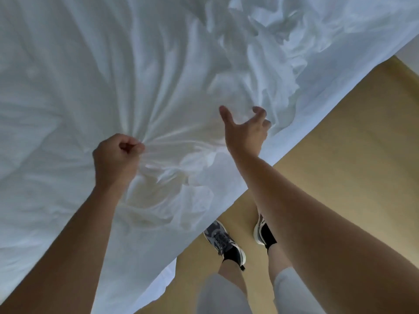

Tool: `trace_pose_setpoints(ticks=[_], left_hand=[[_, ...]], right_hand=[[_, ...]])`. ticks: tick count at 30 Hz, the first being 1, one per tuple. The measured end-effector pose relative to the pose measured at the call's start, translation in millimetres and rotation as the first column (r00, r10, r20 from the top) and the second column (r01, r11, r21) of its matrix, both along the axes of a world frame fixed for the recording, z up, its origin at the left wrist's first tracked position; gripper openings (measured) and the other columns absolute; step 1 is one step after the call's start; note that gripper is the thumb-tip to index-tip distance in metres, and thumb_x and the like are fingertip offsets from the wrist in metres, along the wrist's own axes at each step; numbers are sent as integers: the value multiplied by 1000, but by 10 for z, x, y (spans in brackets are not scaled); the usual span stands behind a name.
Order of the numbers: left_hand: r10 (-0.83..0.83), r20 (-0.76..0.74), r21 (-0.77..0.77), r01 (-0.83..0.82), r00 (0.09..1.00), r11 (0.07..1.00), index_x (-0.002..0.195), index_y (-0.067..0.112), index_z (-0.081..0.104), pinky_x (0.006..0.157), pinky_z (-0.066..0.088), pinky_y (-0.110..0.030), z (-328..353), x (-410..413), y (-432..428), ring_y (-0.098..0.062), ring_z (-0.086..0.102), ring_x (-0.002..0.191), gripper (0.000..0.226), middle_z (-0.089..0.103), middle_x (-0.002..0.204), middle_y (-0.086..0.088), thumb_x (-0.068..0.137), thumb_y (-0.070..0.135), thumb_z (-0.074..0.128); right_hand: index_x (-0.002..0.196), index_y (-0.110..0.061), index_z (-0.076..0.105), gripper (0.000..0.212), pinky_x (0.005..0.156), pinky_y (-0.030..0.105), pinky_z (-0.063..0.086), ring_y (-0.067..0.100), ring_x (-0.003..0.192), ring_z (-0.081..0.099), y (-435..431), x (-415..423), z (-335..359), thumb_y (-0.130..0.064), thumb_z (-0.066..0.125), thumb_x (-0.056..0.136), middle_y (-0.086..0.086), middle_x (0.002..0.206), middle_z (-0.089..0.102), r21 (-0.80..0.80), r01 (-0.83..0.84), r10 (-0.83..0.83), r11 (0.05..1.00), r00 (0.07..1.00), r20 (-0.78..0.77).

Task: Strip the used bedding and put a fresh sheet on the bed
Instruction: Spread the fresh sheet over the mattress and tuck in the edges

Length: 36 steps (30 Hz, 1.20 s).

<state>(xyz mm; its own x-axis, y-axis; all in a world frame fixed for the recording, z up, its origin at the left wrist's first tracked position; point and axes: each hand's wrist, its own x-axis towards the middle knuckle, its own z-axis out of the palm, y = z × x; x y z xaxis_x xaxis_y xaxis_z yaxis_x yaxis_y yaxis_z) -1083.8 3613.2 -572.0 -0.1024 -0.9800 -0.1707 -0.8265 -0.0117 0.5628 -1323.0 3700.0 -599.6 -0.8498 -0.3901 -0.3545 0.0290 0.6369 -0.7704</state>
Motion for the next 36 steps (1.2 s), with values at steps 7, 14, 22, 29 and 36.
trace_pose_setpoints(ticks=[7,14,22,29,36], left_hand=[[20,313,129,-64,950,990,91,11,69,82,49,-44,213,632,16,-40,66,91,9,64,81,-7,85,11,75],[-331,293,-71,366,897,928,119,13,64,95,47,-52,348,-635,-351,-41,57,108,53,59,117,-19,81,46,80],[-235,165,90,223,958,971,83,17,67,65,41,-28,-70,-657,-685,-20,62,68,8,62,66,5,88,20,73],[41,233,119,-70,972,990,88,6,67,85,51,-42,-8,72,-703,-37,65,92,8,70,89,-16,89,14,66],[-351,255,-274,415,901,867,109,10,64,88,45,-46,106,-809,-657,-39,57,101,36,61,108,-16,82,32,72]], right_hand=[[108,-4,63,28,88,39,49,38,108,62,-510,24,-98,-30,57,97,19,108,70,46,-373,364,927,921,143],[84,-17,47,13,58,34,37,40,67,60,61,626,-1,-18,53,95,11,70,59,115,-796,803,594,595,-29],[94,-19,58,16,70,37,48,33,83,62,-36,308,31,-35,60,96,8,88,65,32,-688,686,725,718,-122],[108,-15,56,30,95,47,53,31,103,64,-671,44,-130,-35,69,90,6,106,63,5,35,-35,999,912,408],[77,-15,53,18,56,20,41,8,64,57,-389,237,-248,-15,61,93,-2,71,61,30,-175,171,984,979,115]])
